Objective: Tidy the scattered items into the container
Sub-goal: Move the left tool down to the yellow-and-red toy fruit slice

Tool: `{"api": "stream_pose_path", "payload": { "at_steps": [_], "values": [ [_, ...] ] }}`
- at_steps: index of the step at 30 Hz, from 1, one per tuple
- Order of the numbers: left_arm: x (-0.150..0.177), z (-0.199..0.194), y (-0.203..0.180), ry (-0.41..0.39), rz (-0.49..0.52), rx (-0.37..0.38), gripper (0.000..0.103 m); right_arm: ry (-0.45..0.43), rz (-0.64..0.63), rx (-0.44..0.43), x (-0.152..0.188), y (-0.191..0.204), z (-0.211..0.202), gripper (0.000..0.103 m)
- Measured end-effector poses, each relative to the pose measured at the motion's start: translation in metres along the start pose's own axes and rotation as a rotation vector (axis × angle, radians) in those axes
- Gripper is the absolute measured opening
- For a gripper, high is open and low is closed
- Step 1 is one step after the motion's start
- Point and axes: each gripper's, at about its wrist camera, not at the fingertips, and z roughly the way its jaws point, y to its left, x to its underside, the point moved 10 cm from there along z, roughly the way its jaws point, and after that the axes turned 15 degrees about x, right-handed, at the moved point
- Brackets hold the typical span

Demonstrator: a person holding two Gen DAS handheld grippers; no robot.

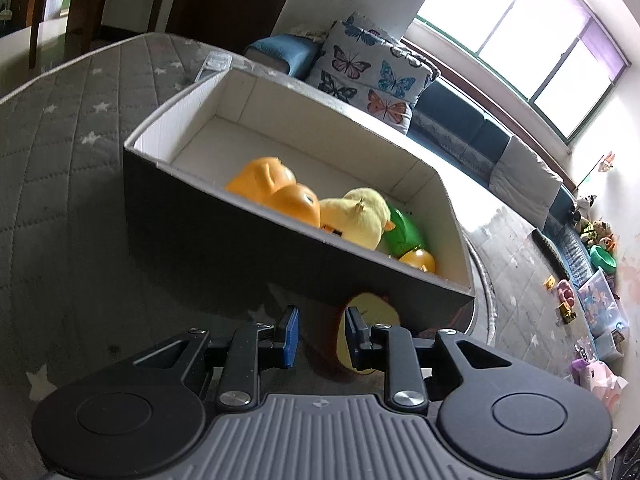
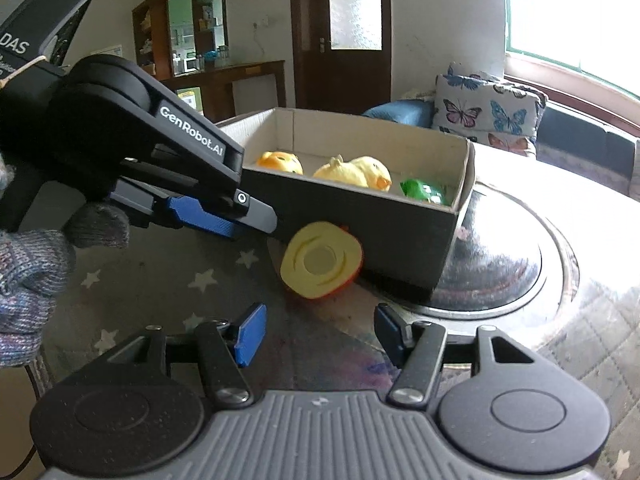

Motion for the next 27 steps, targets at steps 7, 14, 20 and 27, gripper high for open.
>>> {"api": "stream_pose_path", "payload": {
  "at_steps": [7,14,20,27],
  "values": [
    [0.0,0.011,0.0,0.018,-0.034,0.028,0.029,0.007,0.018,0.003,0.0,0.001,0.012,0.061],
    [0.0,0.021,-0.002,0.032,-0.049,0.053,0.029,0.016,0.049,0.001,-0.003,0.001,0.023,0.062],
    [-0.001,0.028,-0.004,0.047,-0.054,0.076,0.031,0.016,0.051,-0.005,-0.007,0.004,0.031,0.062],
    [0.0,0.036,-0.003,0.069,-0.061,0.087,0.031,0.012,0.025,0.003,-0.007,0.007,0.037,0.06]
  ]
}}
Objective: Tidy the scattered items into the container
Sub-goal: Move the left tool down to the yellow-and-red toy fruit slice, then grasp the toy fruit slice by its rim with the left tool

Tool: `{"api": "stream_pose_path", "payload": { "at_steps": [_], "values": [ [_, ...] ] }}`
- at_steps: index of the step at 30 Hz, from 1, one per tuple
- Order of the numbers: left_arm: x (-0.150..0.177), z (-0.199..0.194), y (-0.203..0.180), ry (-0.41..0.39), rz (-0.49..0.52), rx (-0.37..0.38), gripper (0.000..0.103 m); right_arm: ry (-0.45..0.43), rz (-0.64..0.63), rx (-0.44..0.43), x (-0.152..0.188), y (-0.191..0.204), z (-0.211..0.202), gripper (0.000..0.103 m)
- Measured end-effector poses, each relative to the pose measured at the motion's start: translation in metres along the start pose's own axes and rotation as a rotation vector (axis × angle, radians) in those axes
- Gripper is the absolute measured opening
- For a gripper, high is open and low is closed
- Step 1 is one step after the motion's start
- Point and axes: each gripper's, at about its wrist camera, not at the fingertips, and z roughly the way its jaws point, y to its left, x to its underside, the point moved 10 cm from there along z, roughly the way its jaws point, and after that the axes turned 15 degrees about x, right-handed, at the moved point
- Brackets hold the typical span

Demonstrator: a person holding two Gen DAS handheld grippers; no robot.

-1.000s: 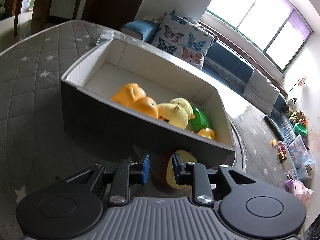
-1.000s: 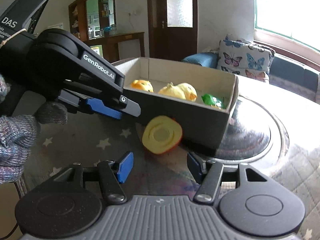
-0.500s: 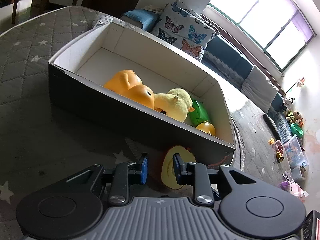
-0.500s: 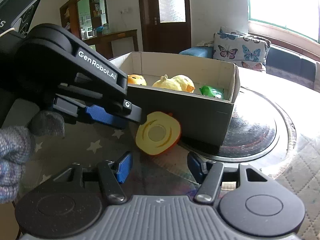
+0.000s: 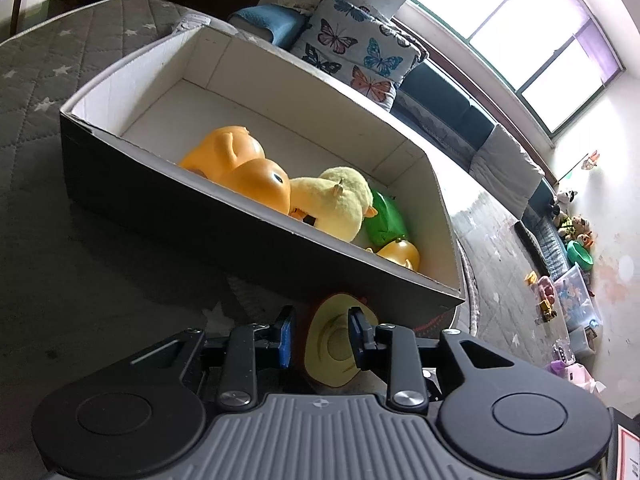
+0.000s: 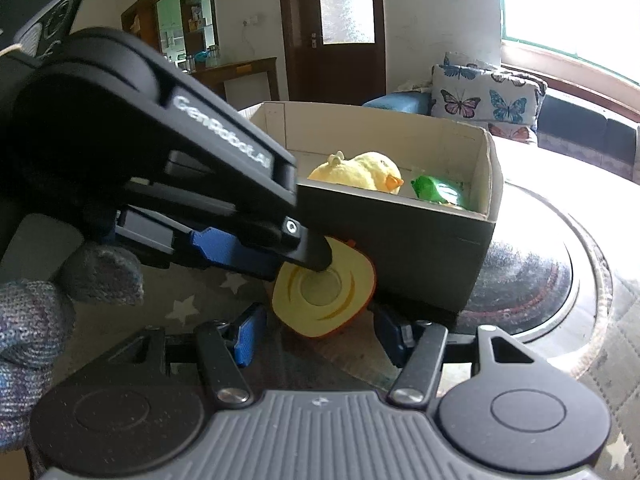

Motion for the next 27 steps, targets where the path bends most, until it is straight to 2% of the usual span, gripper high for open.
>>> {"api": "stream_pose_path", "payload": {
  "at_steps": [7,17,27],
  "values": [
    [0.001,0.004,0.0,0.008,-0.005,0.007,0.029,-0.006,-0.017,0.015,0.0,0.002,-0.001,0.052],
    [0.006,-0.004,-0.007,0.011,-0.001,0.015,0.029,-0.022,-0.023,0.013,0.002,0.005,-0.012,0.052],
    [-0.004,-0.025,-0.048,-0.033,0.07,0.064,0.029,-0.104,-0.02,0.037,-0.017,-0.006,-0.046,0.052]
  ]
}}
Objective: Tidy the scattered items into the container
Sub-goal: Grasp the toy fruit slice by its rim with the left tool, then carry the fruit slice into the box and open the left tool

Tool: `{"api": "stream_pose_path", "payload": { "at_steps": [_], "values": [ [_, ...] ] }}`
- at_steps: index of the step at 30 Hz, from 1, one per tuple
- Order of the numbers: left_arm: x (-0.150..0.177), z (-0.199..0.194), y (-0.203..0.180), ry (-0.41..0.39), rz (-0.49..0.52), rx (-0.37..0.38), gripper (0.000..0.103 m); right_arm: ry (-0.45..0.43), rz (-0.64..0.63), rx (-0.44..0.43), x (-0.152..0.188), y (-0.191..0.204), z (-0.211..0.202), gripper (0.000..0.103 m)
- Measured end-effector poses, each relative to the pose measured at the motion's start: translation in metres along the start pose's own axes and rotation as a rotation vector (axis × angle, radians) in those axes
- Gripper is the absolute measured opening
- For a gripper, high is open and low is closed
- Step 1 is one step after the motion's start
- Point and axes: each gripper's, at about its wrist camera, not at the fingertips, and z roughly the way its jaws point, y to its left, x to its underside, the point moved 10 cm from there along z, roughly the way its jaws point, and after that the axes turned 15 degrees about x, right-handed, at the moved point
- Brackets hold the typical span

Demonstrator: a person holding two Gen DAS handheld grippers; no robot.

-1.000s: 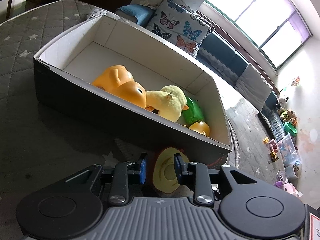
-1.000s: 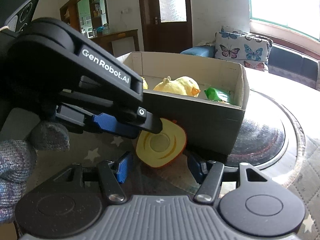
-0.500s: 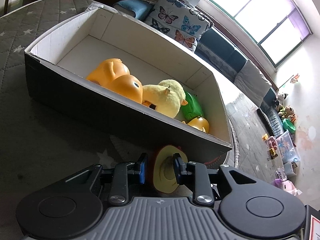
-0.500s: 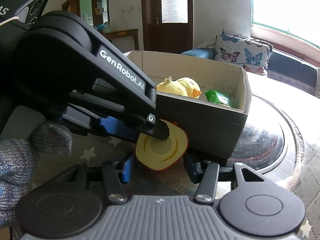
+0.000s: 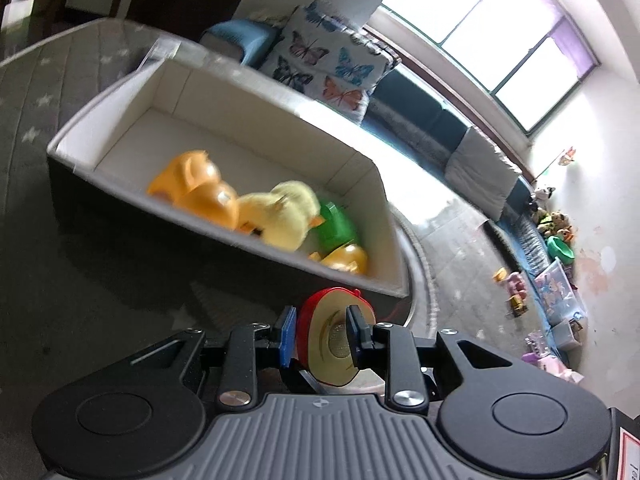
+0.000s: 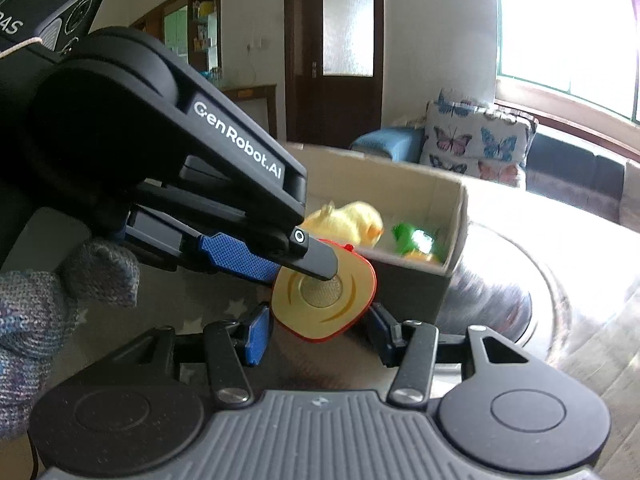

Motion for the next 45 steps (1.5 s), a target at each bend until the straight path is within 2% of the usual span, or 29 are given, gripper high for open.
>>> {"api": "stream_pose_path", "payload": {
  "at_steps": [7,17,31,45],
  "values": [
    [-0.029,0.01,-0.02,-0.03,0.03,0.031,0.029,-0.06,-0.004,0.037,-0.032,-0.015,0.001,0.052],
    [-0.059,0.045,-0.015,-0.033,0.015,0.039,0.029,-0.041,0.0,0.051,-0.05,-0.032,0.038,0.052],
    [-0.059,0.066,0.01,-0.01,-0.032,0.016,0.029,0.004,0.004,0.043,-0.04,-0.032,0.068,0.053],
    [-0.055,0.051,0.006,-0.026,-0.027,0.019,0.029,-0.011,-0.004,0.048,-0.037,-0.03,0.056,0.053]
  ]
}}
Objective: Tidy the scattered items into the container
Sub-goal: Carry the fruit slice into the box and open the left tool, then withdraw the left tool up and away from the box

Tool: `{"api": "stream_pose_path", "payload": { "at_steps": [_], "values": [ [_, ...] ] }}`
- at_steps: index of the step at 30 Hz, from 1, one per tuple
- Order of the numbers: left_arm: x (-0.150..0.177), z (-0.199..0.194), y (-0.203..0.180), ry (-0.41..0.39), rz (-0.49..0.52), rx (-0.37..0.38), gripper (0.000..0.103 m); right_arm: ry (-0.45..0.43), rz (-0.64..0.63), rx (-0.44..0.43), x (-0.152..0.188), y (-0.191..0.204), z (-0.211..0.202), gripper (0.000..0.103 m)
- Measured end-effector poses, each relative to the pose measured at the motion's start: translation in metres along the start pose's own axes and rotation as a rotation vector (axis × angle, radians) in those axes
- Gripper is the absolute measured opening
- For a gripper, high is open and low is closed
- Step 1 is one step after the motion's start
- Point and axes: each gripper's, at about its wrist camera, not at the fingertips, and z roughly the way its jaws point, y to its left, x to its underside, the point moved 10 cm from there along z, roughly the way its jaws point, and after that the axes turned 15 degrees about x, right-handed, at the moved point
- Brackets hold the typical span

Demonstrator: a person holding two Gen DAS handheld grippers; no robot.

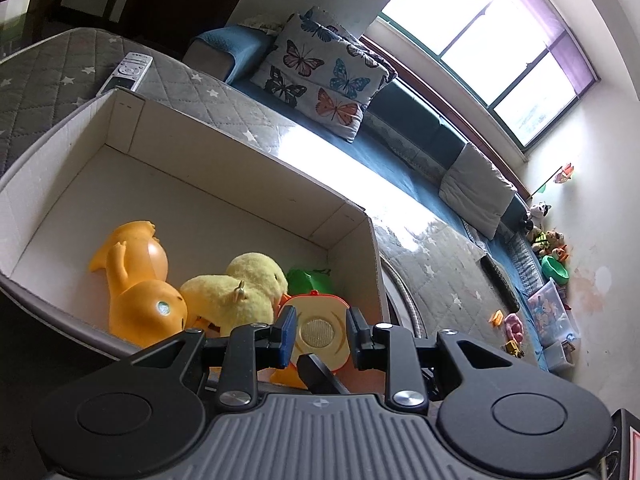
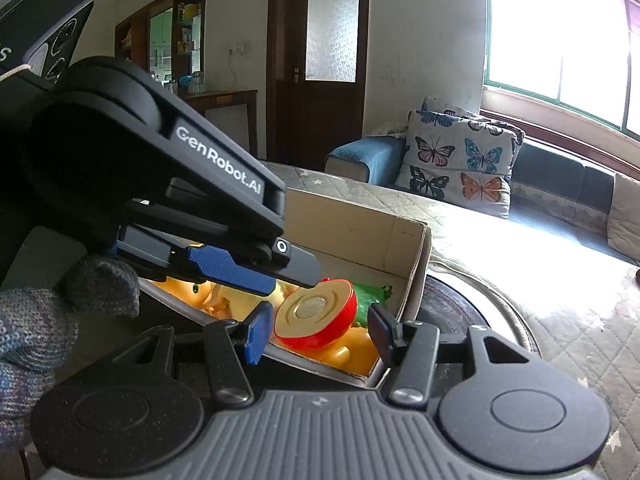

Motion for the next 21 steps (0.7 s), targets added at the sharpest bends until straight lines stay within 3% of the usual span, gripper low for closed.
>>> {"api": "stream_pose_path", "payload": {
  "at_steps": [3,6,12,15,21],
  "values": [
    [0.003,-0.008,-0.003,-0.006,0.015,-0.001,0.029,-0.009,0.003,0.001,0.0,0.0,-0.007,0.054],
    [0.006,-0.016,-0.006,-0.013,0.033,-0.004,0.029,-0.015,0.003,0.001,0.002,0.0,-0.013,0.063],
    [0.015,-0.033,-0.012,-0.025,0.071,-0.009,0.029,-0.018,0.01,0.0,0.008,0.003,-0.027,0.064],
    [0.02,-0.043,-0.013,-0.035,0.091,-0.021,0.029,-0.02,0.012,0.001,0.011,0.005,-0.032,0.076],
    [0.028,-0.061,-0.011,-0.057,0.134,-0.049,0.029,-0.027,0.011,-0.002,0.012,0.009,-0.039,0.082]
  ]
}}
